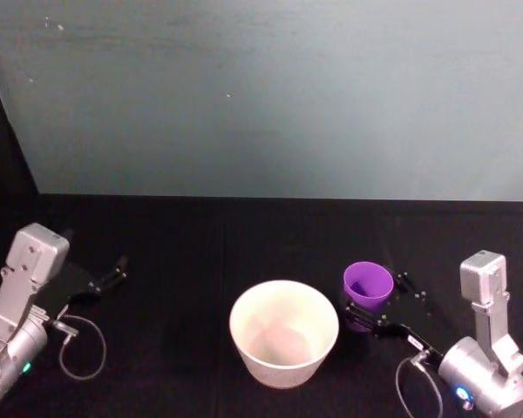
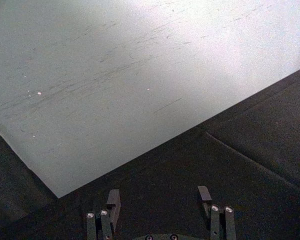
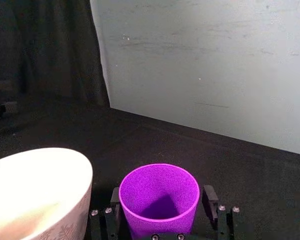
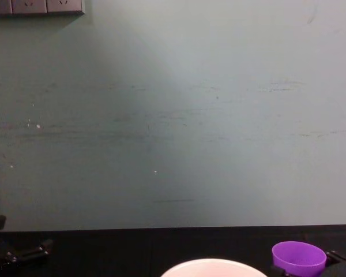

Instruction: Pick up the cup and pour the mung beans from the cup into the bowl.

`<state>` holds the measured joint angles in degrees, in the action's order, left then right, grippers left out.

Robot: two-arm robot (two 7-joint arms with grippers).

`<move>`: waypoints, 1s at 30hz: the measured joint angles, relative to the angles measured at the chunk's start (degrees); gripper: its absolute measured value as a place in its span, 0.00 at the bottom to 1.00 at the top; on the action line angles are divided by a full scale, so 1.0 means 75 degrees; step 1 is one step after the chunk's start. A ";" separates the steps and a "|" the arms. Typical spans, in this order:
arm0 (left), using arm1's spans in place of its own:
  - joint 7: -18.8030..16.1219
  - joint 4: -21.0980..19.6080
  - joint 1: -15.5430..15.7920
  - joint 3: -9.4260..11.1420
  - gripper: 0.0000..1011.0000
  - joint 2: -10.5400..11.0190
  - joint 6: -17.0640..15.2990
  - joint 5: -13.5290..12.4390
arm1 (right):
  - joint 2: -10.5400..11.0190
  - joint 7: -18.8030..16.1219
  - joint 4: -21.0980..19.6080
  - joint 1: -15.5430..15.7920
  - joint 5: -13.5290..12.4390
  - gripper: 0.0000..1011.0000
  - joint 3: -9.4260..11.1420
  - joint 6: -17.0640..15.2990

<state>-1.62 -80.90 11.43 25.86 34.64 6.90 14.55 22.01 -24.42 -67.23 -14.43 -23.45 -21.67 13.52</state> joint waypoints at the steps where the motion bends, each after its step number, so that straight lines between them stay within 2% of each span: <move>1: 0.0000 0.0000 0.0000 0.0000 0.99 0.0000 0.0000 0.0000 | -0.0018 -0.0011 0.0025 -0.0019 0.0007 0.99 0.0001 -0.0011; 11: 0.0000 0.0000 0.0000 0.0000 0.99 0.0000 0.0000 0.0000 | -0.0262 -0.0102 0.0392 -0.0290 0.0225 0.99 0.0035 -0.0040; 25: 0.0000 0.0000 0.0000 0.0000 0.99 0.0000 0.0000 -0.0001 | -0.0239 -0.0103 0.0367 -0.0272 0.0208 0.98 0.0022 -0.0031; 29: 0.0000 0.0000 0.0000 0.0000 0.99 0.0000 0.0000 0.0000 | -0.0235 -0.0102 0.0361 -0.0269 0.0201 0.91 0.0018 -0.0031; 30: 0.0000 0.0000 0.0000 0.0000 0.99 0.0001 0.0000 0.0000 | -0.0235 -0.0102 0.0360 -0.0269 0.0200 0.86 0.0018 -0.0031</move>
<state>-1.62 -80.90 11.43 25.86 34.65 6.90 14.55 20.25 -25.18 -64.53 -16.44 -21.95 -21.54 13.29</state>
